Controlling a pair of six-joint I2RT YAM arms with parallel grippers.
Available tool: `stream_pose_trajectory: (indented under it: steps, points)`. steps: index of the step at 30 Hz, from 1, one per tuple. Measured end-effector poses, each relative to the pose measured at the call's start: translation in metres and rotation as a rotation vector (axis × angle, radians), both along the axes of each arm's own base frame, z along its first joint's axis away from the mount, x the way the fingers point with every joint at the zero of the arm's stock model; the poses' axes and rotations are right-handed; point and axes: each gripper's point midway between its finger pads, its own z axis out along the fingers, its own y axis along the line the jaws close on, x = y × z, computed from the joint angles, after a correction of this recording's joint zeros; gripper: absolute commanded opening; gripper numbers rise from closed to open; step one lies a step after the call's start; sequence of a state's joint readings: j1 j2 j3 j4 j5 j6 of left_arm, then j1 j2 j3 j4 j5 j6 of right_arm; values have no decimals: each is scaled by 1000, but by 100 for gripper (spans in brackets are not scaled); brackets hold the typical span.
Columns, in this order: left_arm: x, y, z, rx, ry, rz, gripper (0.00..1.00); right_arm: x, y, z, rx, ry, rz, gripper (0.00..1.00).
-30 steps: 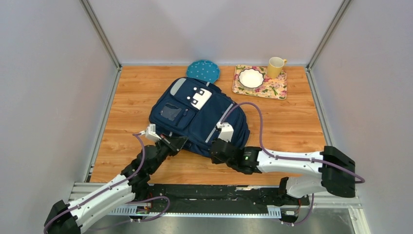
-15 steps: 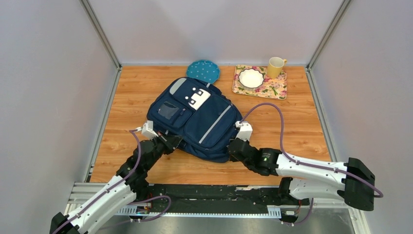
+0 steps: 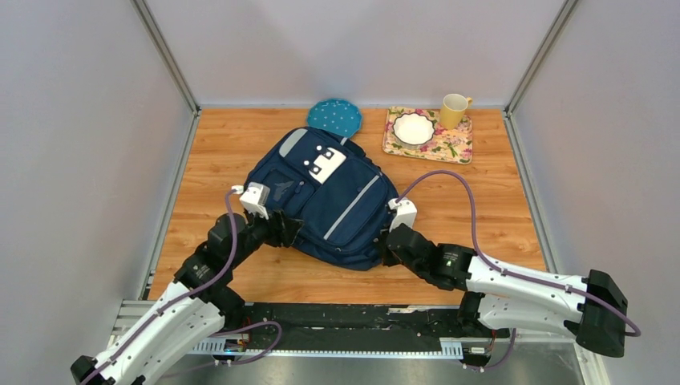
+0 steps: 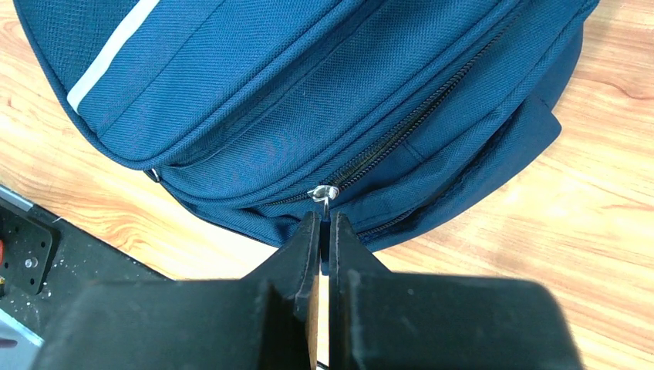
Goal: Pack the student bag
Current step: Zip the student bag at the center of the board.
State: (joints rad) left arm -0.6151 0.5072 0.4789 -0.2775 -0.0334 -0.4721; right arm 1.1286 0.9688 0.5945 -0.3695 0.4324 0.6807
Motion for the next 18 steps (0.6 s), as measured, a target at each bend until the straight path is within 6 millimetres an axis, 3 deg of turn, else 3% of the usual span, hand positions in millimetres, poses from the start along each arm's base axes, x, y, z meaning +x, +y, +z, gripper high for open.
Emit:
stream_pose_trajectory:
  steps: [3, 8, 11, 18]
  points:
    - [-10, -15, 4, 55, -53, -105, 71, -2, 1, 1, 4, 2, 13, 0]
    - [-51, -80, 6, 265, -215, -416, 75, -2, 1, 1, 4, 1, 16, 0]
    - [-74, -114, -3, 414, -354, -562, 76, -2, 1, 2, 8, 1, 14, 0]
    - [-72, -145, -32, 713, -541, -629, 77, -5, 1, 15, 62, -4, 20, 0]
